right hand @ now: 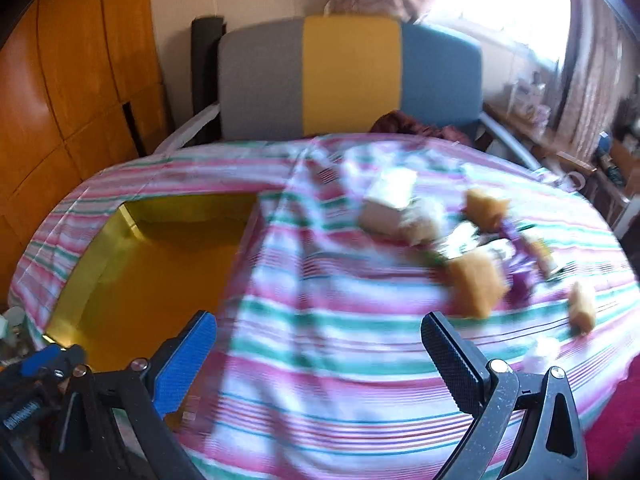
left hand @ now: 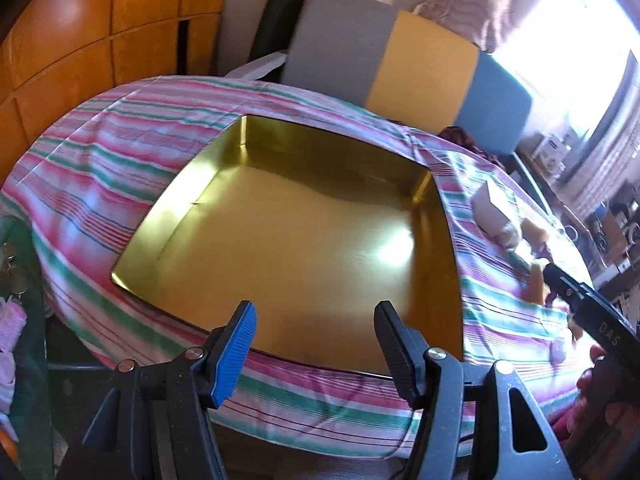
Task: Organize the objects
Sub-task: 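Move both tools from the gold tray toward the cluster of items, then grasp the white wrapped ball with the right tool while the left tool grasps a yellow sponge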
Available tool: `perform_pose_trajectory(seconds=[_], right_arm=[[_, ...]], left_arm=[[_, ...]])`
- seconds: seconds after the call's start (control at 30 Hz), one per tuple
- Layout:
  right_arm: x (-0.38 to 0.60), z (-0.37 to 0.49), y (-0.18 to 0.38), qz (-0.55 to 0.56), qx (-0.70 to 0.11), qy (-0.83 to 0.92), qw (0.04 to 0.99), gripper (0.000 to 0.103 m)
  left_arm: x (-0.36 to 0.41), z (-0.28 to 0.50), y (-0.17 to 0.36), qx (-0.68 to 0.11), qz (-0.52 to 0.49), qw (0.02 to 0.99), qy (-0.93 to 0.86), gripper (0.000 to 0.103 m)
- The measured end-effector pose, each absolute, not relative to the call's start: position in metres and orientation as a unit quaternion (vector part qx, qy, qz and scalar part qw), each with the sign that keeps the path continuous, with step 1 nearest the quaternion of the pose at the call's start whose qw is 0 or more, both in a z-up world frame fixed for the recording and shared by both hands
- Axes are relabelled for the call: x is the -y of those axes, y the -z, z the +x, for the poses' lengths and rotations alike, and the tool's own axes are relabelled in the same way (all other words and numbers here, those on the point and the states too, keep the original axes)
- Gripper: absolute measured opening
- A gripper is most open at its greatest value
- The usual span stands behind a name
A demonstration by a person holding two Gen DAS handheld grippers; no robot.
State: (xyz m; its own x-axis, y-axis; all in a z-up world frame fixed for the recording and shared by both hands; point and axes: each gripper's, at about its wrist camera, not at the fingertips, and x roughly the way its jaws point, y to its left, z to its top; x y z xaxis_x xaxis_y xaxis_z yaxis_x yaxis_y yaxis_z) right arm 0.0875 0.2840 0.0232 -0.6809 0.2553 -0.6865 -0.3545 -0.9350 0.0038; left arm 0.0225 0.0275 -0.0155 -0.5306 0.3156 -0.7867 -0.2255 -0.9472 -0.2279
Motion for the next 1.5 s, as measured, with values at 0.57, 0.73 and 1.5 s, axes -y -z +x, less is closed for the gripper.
perform_pose_trajectory(seconds=[0.57,0.73,1.5], right_arm=[[-0.463,0.184,0.043,-0.416,-0.188,-0.846,0.274,0.094],[-0.472,0.184,0.067,-0.420,-0.208,-0.837,0.282,0.085],[-0.476,0.202,0.084,-0.319,-0.144,-0.888,0.298,0.033]], left_arm=[[-0.084,0.061,0.007,-0.014,-0.431,0.253,-0.866,0.062],[-0.102,0.072,-0.001,-0.043,-0.411,0.270,-0.870,0.062],[-0.255,0.041,0.000,-0.022,-0.456,0.402,-0.794,0.083]])
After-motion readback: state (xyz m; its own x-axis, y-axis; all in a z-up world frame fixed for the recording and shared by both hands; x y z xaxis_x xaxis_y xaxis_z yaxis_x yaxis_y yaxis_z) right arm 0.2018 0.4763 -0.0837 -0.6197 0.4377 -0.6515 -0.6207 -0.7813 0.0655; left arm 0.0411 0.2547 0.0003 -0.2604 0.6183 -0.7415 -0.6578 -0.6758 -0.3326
